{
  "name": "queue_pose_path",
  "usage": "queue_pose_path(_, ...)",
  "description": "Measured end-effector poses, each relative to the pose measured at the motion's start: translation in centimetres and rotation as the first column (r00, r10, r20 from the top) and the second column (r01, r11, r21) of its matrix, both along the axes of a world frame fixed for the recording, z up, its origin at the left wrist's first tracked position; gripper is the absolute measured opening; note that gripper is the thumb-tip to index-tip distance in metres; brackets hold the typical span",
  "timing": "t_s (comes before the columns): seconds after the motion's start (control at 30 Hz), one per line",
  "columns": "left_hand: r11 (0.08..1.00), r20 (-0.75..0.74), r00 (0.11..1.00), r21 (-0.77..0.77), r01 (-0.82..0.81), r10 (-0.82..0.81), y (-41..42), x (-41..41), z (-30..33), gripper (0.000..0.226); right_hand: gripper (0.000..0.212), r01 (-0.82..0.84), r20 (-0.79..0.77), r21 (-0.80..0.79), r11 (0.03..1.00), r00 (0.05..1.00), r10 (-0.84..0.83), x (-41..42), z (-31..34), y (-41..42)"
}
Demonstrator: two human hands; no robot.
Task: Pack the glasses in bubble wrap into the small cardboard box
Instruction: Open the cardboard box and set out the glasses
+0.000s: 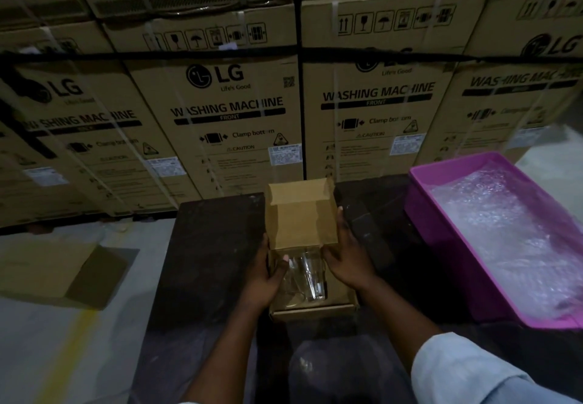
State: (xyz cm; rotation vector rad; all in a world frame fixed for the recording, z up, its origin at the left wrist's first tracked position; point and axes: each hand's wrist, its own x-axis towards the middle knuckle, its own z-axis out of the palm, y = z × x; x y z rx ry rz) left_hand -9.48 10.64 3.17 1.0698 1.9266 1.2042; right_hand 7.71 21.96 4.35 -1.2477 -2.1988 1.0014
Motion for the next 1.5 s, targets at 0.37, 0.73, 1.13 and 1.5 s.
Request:
queue_pose_path(0.37,0.994,-0.167,0.980,-0.058,0.096,-0.105,-2.2,-2.5,0.2,0.101,0.110,-0.059,0.046,0.090,0.994,0.997,0.055,3.1,-0.3,1.3)
queue_pose_path(0.73,0.997,-0.208,0.977,-0.061,0.040,-0.052,-6.8,0.5,1.2,0.053,0.075,-0.072,0.077,0.135,0.988,0.995,0.062,5.8,-0.5,-3.5)
queue_pose_path(1.13,0.991,-0.417,0.903,-0.120,0.055,-0.100,-7.6,3.6,2.1,0.039,0.055,-0.051,0.205,0.017,0.999,0.978,0.046,6.9,-0.7,-6.0)
queue_pose_path(1.5,0.930,-0.514,0.820,-0.362,0.058,-0.251,-2.7,5.4,4.9,0.046,0.062,-0.049,0.197,0.077,0.996,0.980,0.033,2.5,2.3,-5.5)
